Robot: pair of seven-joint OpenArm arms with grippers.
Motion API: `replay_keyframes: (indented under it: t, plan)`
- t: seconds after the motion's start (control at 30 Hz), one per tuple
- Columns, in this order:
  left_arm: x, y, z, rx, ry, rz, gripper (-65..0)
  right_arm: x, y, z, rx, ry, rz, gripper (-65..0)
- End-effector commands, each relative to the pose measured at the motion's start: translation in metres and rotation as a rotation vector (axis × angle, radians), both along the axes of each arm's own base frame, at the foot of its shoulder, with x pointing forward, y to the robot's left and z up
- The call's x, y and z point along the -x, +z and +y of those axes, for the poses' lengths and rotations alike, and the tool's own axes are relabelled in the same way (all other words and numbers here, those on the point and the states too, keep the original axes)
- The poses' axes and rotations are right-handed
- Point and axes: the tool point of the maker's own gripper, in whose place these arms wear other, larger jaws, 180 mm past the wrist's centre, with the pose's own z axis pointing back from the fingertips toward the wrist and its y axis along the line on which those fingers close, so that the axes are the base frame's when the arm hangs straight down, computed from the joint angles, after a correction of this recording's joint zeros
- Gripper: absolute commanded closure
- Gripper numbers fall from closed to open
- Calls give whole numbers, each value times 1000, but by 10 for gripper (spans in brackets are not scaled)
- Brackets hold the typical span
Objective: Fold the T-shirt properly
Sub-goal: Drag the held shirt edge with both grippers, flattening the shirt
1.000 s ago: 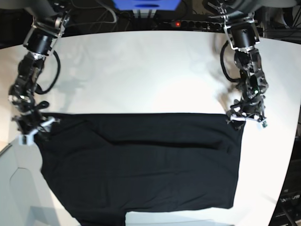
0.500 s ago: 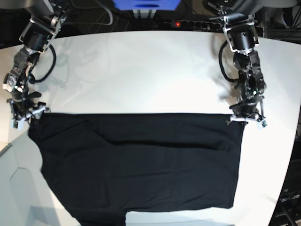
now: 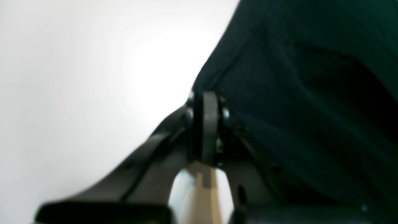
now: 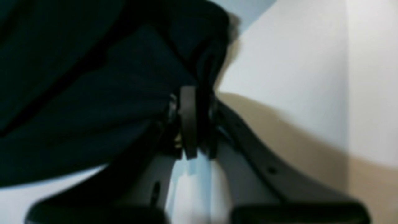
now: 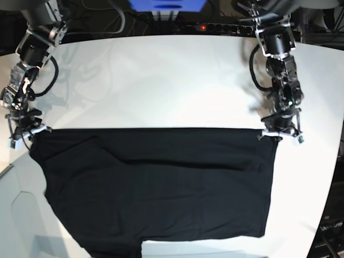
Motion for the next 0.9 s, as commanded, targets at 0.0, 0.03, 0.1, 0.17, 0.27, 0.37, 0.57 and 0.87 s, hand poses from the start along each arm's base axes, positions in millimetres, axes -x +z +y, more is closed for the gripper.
replay_keyframes:
  t: [0.0,0.03,0.1,0.17,0.27,0.37,0.57,0.87]
  plan:
    - [2,5,6,-15,6,9,0,0,9,-12,32,0,7,-3]
    - [4,8,6,-22,6,4,0,3,9,-12,41,2,6,0]
    - [7,17,6,-40,-3,-17,0,8,26,-18,102,19,-20,0]
    - [9,31,4,-64,-16,-47,0,11,46,-17,161,42,-49,0]
    - [7,49,1,-88,-30,-92,0,10,73,-10,214,65,-63,0]
    - [5,67,-2,-108,-44,-134,0,7,99,-7,263,80,-81,0]
    - [-10,96,-3,-129,-53,-206,0,-26,140,-3,286,84,-137,0]
    - [-26,110,4,-72,-33,-178,0,-64,175,1,302,117,-145,0]
